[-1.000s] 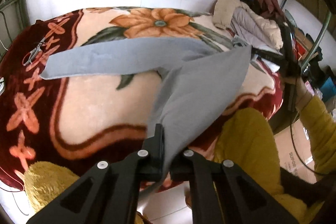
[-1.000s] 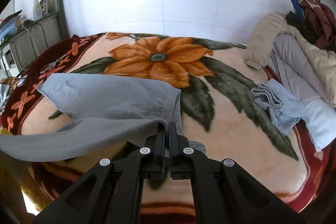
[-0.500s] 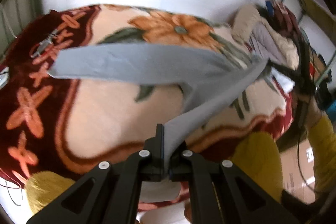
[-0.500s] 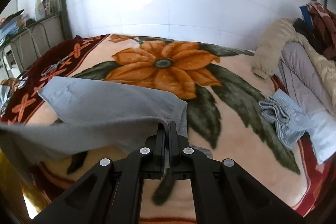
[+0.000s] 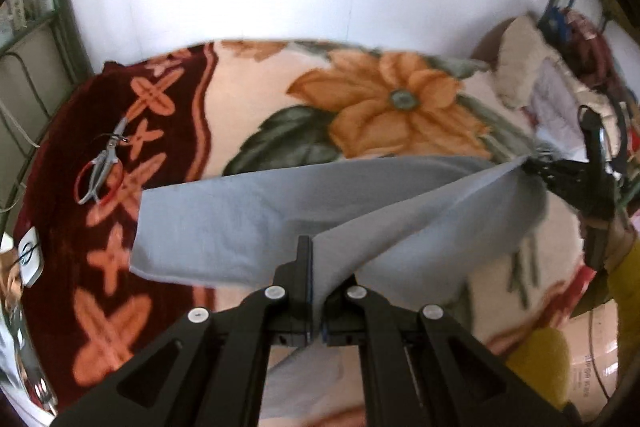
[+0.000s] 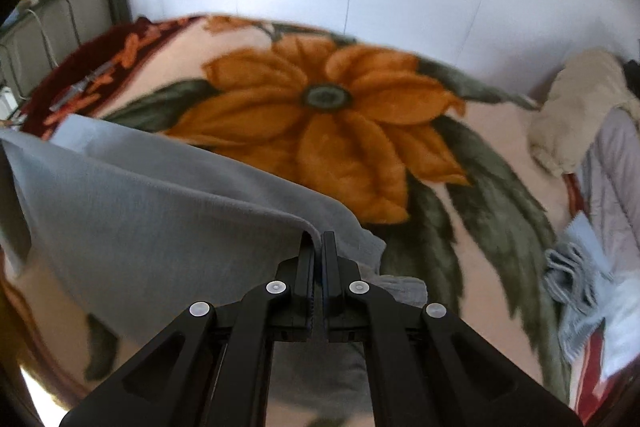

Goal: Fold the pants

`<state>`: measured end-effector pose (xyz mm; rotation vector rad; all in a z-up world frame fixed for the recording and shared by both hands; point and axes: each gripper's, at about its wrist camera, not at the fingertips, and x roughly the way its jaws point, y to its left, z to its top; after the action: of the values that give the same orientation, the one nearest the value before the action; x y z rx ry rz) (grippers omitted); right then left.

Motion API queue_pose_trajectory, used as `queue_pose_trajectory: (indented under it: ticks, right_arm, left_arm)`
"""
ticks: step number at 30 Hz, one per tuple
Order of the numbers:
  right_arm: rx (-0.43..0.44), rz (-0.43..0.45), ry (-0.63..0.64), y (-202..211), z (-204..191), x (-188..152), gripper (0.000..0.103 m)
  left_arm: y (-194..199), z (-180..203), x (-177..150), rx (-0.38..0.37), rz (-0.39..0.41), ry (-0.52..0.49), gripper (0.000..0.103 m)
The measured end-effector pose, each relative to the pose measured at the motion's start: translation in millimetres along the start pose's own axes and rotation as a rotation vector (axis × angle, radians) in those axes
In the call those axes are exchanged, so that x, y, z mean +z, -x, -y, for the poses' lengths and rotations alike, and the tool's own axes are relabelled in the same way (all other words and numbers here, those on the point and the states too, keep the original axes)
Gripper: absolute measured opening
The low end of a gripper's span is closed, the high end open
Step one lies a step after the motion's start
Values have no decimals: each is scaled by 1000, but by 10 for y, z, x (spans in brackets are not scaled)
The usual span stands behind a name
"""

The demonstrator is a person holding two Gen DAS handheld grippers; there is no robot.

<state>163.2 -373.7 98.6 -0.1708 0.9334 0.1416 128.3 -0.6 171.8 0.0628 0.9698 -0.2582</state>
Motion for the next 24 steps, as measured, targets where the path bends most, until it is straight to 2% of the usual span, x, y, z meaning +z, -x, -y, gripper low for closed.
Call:
queue_pose_trajectory:
  ticks: [6,10,13,17,19,20,21,24]
  right_arm:
    - [-21,-108,7,-736,-25,24,3]
    - [-43,-115,-1,-900,-31,-48,3]
    - [-39,-115,-29,-909,-7,-55,7]
    - [-80,-132,-34,-871,-49,-14,12]
    - [-112,-132,-35,-827,-83,23,19]
    - [-118,-128,-38,-790,-98,36,26]
    - [-117,-119,-43,-742,-123,52,32]
    - [-125,-91,-36,-566,-243,93,34]
  left_arm:
    - [-1022,-340,183,-1,-129,71,3]
    - [-1442,-429,176,4,-165,77,6]
    - [-1663,-485,132,12,-185,83,16]
    - [-1687,-578,62,12,-168,109,40]
    - [-1585,-649,24,1,-153,131,53]
    - [-1538,-678,15,-4,-151,137,58]
    - [-1467,-717,-2,-9,-148,136,60]
    - [-1261,-814,-45,3,-133,113,62]
